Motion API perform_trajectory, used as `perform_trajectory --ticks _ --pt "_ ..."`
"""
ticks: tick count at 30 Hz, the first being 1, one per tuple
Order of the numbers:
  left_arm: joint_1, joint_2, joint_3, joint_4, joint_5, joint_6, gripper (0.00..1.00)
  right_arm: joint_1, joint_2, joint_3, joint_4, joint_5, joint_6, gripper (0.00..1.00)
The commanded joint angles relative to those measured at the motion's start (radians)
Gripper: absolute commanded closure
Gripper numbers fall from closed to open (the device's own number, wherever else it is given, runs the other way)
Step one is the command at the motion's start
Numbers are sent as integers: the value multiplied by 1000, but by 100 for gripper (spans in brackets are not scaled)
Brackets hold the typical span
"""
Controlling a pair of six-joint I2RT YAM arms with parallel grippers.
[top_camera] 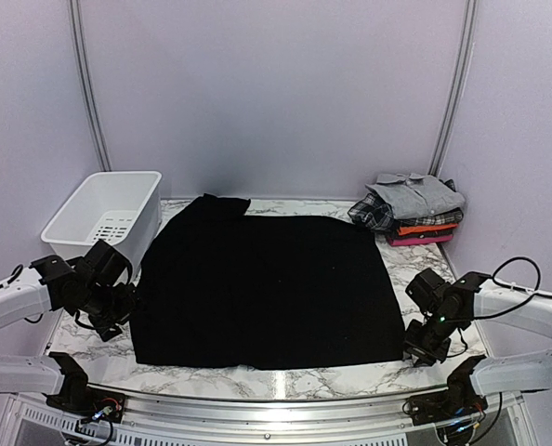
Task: Fold and stack the mixed laundry pile
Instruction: Pick up the flattened T-shirt from the center of the board.
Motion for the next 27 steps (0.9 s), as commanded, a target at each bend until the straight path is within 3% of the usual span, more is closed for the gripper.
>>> perform_trajectory --ticks 1,11,20,23,27 --pt "-3 -19 -25 -38 -21 -29 16 10 -2 7 35 52 23 70" --pt "-3 46 11 -20 -22 7 16 10 -68 12 76 61 60 67" --pt "0 64 17 -13 -25 1 16 9 -23 -39 127 62 97 69" --pt "4 60 0 -14 -16 -8 16 9 10 -53 148 61 95 75" --pt "6 33 -37 -20 7 -31 21 9 6 -60 162 46 97 97"
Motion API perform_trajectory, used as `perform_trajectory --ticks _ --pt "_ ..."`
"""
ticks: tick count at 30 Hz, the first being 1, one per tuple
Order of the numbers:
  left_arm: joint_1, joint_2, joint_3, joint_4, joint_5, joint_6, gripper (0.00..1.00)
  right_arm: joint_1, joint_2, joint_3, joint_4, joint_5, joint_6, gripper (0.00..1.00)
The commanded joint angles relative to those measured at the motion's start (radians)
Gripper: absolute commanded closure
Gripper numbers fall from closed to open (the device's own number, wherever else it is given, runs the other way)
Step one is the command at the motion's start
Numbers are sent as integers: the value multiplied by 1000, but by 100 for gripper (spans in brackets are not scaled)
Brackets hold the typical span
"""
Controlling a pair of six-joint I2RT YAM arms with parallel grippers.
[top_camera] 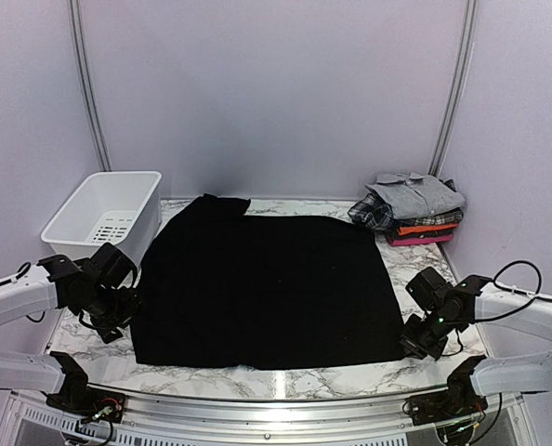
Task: Fold and stack the mixed laundry pile
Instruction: Pick up the flattened T-shirt from the center of the board.
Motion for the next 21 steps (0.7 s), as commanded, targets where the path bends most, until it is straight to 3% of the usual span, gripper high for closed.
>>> perform_trajectory --ticks 1,9,13,21 --pt "5 -37 -39 -23 16 -25 23 9 12 -28 55 4 16 100" --pt "-7 -141 -126 -105 72 -47 33 10 -16 44 12 9 -5 100" --pt "-23 -172 -199 -102 103 -70 39 9 -3 57 8 14 -15 100" --pt "-52 -167 -200 -35 109 -33 44 9 3 40 22 4 -17 100"
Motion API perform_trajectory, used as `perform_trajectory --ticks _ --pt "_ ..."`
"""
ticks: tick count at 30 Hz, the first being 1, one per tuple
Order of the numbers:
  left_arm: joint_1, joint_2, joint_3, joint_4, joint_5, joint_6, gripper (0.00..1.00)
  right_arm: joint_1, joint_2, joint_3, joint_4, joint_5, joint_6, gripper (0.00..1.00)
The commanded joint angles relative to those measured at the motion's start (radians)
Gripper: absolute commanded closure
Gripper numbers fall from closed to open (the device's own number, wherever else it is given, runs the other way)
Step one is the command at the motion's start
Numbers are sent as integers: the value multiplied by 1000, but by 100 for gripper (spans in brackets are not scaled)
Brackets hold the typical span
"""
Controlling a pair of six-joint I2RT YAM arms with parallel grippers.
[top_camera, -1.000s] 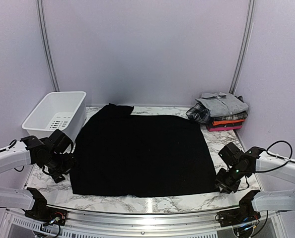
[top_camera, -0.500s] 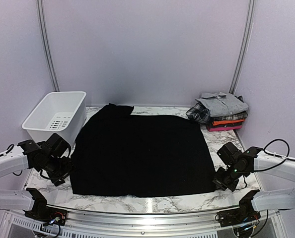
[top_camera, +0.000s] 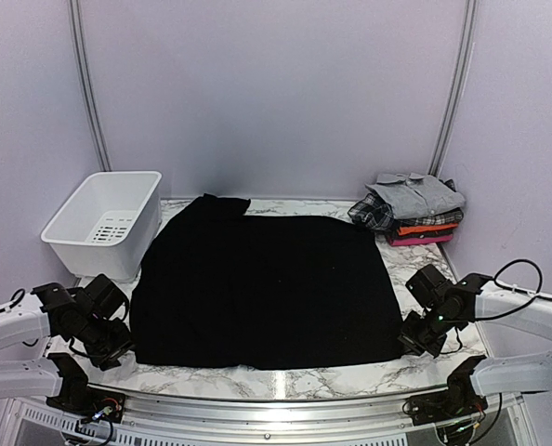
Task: Fold and stack the mixed laundry pile
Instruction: Pick up the flattened T-shirt from the center of the board.
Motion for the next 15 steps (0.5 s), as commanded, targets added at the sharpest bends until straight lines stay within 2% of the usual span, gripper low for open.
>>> perform_trajectory --ticks 1,10,13,15 --pt "-19 10 8 33 10 20 45 10 8 24 7 5 -8 100" --pt "-60 101 -9 107 50 4 56 8 8 21 7 5 -8 100" --pt "-60 120 -15 117 51 0 68 8 5 24 8 3 -7 100" --pt "-60 117 -4 116 54 -1 82 9 1 34 0 -1 -7 100"
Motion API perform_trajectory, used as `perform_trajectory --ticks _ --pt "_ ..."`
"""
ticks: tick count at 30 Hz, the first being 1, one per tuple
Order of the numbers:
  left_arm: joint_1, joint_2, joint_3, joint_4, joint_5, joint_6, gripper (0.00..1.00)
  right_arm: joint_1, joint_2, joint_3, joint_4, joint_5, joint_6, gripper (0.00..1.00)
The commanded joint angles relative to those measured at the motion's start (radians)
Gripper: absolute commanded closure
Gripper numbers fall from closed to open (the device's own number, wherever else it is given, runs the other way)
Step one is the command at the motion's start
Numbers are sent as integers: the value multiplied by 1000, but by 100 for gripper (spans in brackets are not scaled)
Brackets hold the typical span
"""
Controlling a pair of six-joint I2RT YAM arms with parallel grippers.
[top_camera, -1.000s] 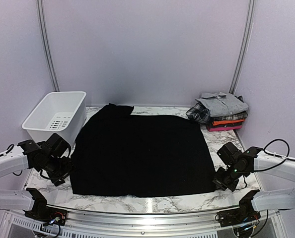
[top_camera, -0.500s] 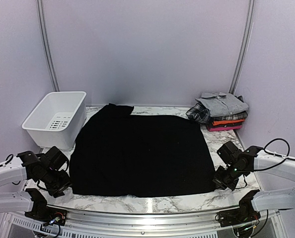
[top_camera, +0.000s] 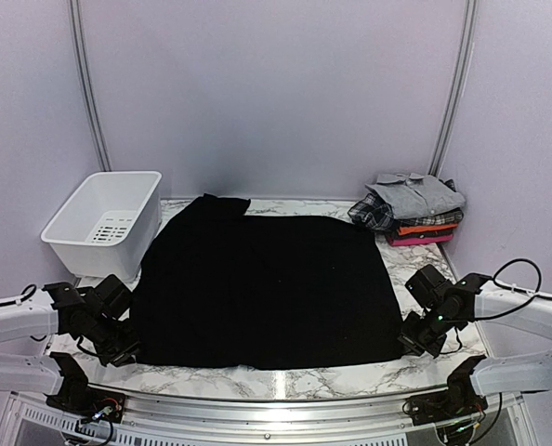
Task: Fold and stack the mixed laundry pile
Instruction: Pick up the flattened T-shirt from the center of the board, then fold the flattened T-shirt at the center of the board.
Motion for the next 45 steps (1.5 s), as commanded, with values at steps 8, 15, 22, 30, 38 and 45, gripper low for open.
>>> perform_trajectory --ticks 8,15,22,30,38,45 --pt "-6 -11 190 -146 -74 29 100 9 -89 91 -72 -8 26 100" --pt "-3 -72 262 -261 -105 -7 100 9 -170 144 -146 11 77 100" --pt "39 -53 341 -315 -150 37 100 4 -170 196 -159 76 102 100" --pt "191 78 461 -325 -157 227 100 -133 -81 282 -131 78 -17 100" --pt "192 191 553 -286 -184 288 100 -184 64 361 -49 49 -97 100" --pt "216 323 617 -229 -236 341 100 -260 194 428 6 38 -183 100"
